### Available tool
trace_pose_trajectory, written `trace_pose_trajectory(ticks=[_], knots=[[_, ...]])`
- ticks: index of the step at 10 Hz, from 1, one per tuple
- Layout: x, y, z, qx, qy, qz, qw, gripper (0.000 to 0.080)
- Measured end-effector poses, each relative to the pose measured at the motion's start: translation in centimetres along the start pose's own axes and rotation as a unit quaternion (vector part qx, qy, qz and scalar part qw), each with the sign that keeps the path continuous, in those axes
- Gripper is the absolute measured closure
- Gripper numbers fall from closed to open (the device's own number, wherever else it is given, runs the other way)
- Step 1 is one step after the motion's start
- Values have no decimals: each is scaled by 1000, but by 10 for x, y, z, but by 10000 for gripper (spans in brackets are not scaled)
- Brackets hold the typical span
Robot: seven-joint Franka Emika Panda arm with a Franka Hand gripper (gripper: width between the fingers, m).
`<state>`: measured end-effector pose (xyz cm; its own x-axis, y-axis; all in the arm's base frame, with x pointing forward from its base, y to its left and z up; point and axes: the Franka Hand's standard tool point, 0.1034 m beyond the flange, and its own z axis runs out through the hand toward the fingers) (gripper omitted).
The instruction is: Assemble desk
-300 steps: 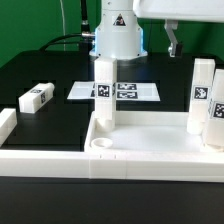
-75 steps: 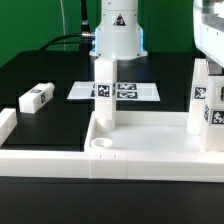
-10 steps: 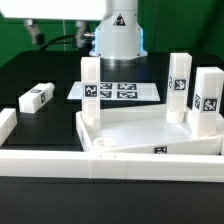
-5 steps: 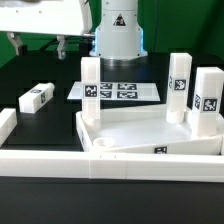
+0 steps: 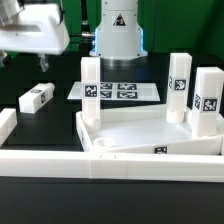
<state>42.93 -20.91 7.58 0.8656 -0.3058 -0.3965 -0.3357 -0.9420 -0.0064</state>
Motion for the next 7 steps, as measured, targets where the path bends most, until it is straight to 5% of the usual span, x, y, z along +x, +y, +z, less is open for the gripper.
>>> trace_pose_trajectory(ticks=[4, 7], knots=[[-8, 6, 10, 8, -125, 10, 992, 150], [1, 0, 9, 10, -126, -37, 991, 150]])
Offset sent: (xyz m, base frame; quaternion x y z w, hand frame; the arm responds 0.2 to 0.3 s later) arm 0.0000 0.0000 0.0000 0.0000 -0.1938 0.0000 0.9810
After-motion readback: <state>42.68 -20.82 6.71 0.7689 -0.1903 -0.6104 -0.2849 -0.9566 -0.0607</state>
